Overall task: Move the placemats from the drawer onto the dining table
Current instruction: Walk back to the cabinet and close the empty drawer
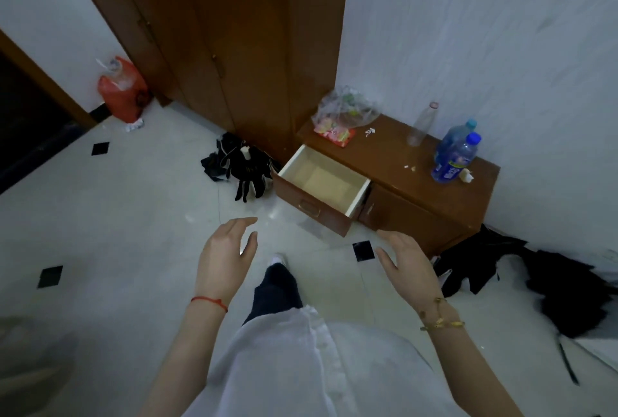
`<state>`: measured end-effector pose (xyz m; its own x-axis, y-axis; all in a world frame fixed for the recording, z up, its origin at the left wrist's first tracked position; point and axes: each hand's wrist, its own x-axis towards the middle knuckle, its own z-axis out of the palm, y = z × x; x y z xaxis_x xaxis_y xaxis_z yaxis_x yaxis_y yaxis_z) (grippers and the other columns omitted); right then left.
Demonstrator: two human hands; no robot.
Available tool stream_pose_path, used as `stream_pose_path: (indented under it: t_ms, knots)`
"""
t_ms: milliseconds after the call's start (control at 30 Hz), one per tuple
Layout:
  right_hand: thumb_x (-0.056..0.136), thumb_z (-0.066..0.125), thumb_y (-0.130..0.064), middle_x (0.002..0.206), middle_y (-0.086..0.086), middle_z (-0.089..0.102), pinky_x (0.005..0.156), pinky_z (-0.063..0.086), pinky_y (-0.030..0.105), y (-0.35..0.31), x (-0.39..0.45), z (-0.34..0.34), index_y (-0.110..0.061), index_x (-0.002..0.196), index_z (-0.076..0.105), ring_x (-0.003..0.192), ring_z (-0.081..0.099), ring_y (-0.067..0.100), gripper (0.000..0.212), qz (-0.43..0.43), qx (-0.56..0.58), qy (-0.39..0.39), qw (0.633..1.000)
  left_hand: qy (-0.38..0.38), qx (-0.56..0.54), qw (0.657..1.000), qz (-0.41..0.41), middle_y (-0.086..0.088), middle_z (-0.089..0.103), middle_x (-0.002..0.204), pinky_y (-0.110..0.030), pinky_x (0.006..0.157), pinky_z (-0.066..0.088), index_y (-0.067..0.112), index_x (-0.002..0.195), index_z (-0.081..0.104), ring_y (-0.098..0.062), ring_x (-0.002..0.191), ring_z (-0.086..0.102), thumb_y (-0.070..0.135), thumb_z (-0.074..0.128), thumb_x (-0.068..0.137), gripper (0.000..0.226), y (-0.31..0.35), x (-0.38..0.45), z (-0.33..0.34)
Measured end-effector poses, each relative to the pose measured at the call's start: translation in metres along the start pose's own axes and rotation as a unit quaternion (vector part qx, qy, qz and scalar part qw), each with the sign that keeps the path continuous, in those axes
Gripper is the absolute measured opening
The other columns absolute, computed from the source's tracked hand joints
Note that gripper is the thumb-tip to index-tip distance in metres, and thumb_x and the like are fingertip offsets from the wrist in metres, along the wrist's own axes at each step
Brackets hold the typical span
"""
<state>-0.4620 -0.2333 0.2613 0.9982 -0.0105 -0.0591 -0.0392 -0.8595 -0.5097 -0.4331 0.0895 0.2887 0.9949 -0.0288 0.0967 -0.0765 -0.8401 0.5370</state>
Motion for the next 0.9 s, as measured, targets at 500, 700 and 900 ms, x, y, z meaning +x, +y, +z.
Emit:
stream_pose_path:
  t_ms: [500, 700, 900]
  knots:
    - [0.093, 0.059, -0.018, 0.120, 0.009, 0.063, 0.092, 0.043, 0.030, -0.076, 0.182, 0.031, -0.008, 0.124, 0.059, 0.113, 0.056, 0.025, 0.032, 0.139, 0.023, 0.089, 0.986, -0.109, 0.008, 0.975, 0.193, -0.006, 0.067, 0.110, -0.036, 0.084, 0.055, 0.012, 0.118, 0.063, -0.020, 0.098, 0.063, 0.015, 0.061, 0.090, 0.028, -0.055, 0.297, -0.020]
    - [0.094, 0.057, -0.021, 0.115, 0.006, 0.063, 0.086, 0.042, 0.025, -0.062, 0.196, 0.040, -0.012, 0.123, 0.058, 0.107, 0.055, 0.022, 0.031, 0.180, 0.034, 0.084, 0.980, -0.136, -0.017, 0.967, 0.213, -0.007, 0.068, 0.108, -0.037, 0.086, 0.054, 0.010, 0.117, 0.063, -0.022, 0.098, 0.063, 0.014, 0.060, 0.090, 0.027, -0.049, 0.324, 0.005]
    - [0.095, 0.056, -0.021, 0.120, 0.006, 0.061, 0.092, 0.043, 0.028, -0.034, 0.225, 0.041, -0.012, 0.125, 0.057, 0.111, 0.055, 0.021, 0.031, 0.173, 0.014, 0.077, 0.982, -0.139, -0.032, 0.968, 0.205, -0.008, 0.067, 0.109, -0.038, 0.086, 0.054, 0.009, 0.117, 0.063, -0.022, 0.099, 0.063, 0.011, 0.061, 0.090, 0.028, -0.045, 0.344, 0.034]
